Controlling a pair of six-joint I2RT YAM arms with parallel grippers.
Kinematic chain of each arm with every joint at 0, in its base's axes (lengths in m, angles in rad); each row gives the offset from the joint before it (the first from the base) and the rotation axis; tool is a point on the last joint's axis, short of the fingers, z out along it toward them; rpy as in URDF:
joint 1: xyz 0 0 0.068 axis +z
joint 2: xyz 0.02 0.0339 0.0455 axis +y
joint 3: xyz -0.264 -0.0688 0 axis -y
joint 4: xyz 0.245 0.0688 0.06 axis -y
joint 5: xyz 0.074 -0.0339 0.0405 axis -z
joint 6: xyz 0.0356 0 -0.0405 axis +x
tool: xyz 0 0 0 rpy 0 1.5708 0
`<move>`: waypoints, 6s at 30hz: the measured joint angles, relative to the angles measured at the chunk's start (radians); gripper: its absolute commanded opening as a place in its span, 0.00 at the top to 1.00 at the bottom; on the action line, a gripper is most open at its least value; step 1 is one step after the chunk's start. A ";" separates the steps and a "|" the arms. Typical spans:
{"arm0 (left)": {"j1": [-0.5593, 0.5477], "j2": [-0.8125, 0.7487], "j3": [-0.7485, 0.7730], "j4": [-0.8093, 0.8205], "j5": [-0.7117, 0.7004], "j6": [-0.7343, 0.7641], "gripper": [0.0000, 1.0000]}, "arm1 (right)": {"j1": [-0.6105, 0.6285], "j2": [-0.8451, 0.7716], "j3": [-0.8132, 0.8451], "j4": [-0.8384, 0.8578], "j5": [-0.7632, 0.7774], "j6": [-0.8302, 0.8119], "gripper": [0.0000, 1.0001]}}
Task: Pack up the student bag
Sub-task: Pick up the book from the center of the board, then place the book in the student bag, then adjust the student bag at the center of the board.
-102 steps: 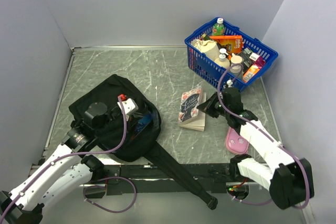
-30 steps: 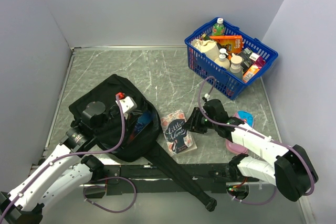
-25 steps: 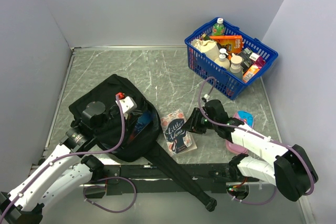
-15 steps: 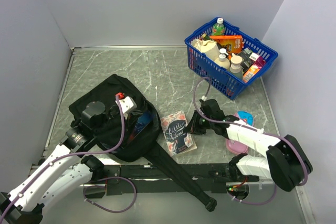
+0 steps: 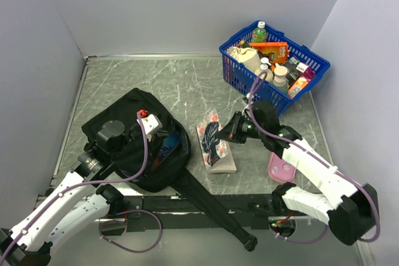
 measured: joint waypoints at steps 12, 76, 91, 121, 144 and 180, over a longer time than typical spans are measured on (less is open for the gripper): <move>0.000 -0.006 0.000 0.000 -0.013 0.000 0.99 | 0.196 -0.019 0.066 0.083 -0.077 0.233 1.00; 0.004 -0.004 0.031 -0.020 0.016 -0.020 0.99 | 0.568 0.687 0.210 0.170 0.173 0.228 1.00; 0.004 -0.016 0.031 -0.037 0.029 -0.012 0.99 | 0.548 0.798 0.306 0.421 0.237 0.430 0.64; 0.004 -0.037 0.002 -0.035 0.026 0.004 0.99 | 0.542 0.531 -0.033 0.419 0.220 0.317 0.43; 0.004 -0.043 0.002 -0.043 0.028 0.004 0.99 | 0.548 0.698 0.179 0.296 0.259 0.326 1.00; -0.002 0.092 0.299 0.229 -0.582 0.052 0.99 | 0.445 0.721 1.452 -0.536 0.457 -0.428 1.00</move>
